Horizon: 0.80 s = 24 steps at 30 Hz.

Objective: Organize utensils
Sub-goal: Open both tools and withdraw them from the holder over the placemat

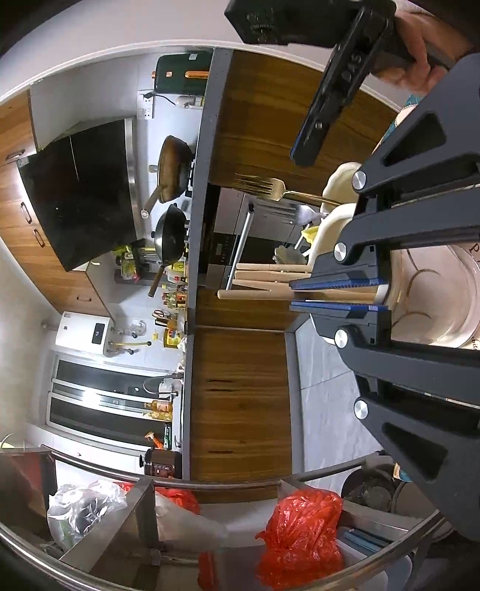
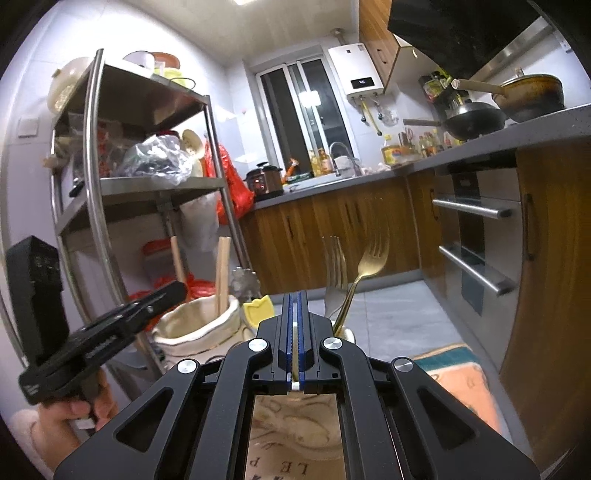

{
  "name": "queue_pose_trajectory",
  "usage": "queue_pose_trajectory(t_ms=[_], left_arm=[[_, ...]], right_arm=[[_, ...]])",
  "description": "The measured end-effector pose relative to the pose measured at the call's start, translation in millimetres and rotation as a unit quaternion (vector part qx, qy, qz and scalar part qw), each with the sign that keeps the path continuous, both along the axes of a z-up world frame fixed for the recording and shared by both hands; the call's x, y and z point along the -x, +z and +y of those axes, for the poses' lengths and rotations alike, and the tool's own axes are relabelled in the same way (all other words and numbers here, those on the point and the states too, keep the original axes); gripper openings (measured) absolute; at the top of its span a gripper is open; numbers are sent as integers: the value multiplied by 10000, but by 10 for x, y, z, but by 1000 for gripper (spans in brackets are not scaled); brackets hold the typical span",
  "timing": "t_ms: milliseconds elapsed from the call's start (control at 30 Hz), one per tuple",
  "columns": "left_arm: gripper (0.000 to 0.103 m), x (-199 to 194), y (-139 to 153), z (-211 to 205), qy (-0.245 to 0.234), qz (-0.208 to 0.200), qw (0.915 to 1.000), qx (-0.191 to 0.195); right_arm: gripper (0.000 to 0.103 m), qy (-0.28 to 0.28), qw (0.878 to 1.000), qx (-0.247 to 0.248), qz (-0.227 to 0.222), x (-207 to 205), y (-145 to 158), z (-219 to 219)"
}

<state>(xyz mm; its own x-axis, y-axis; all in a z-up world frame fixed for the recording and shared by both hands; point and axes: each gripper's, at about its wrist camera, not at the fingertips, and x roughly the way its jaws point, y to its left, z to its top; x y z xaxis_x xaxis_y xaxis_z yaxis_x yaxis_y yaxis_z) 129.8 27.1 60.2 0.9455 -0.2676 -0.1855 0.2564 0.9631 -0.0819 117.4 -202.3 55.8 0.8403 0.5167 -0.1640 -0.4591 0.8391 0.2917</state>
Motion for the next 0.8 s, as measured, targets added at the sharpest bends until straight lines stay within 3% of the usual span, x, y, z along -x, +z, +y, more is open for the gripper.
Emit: queue_pose_trajectory(t_ms=[33, 100, 200, 267, 333, 400, 467, 500, 533, 567, 800], left_arm=[[14, 3, 2, 3, 14, 3, 10000, 8], [36, 31, 5, 18, 20, -27, 10000, 84], [37, 90, 10, 33, 98, -71, 9999, 99], [41, 118, -9, 44, 157, -61, 9998, 106], [47, 151, -38, 65, 214, 4, 9996, 161], [61, 184, -63, 79, 277, 38, 9994, 188], [79, 260, -81, 95, 388, 44, 9990, 225], [89, 307, -87, 105, 444, 26, 9987, 253], [93, 345, -89, 116, 479, 15, 9985, 269], [97, 384, -94, 118, 515, 5, 9983, 271], [97, 701, -237, -8, 545, 120, 9983, -178]], right_arm=[[14, 11, 10000, 12, 0, 27, 1, -3], [19, -2, 10000, 1, -4, 75, -3, -25], [23, -41, 10000, 24, 43, 122, -12, -51], [43, -92, 9999, 16, 82, 157, -24, -87], [50, -126, 9998, -34, 127, 194, -37, -135], [58, -195, 9997, -33, 150, 237, -43, -179], [81, -238, 9996, -47, 142, 286, -52, -215], [85, -278, 9995, -76, 119, 326, -63, -244], [93, -321, 9994, -90, 108, 357, -75, -266], [96, -354, 9993, -92, 107, 381, -85, -283], [98, -552, 9979, 95, 327, 539, -217, -345]])
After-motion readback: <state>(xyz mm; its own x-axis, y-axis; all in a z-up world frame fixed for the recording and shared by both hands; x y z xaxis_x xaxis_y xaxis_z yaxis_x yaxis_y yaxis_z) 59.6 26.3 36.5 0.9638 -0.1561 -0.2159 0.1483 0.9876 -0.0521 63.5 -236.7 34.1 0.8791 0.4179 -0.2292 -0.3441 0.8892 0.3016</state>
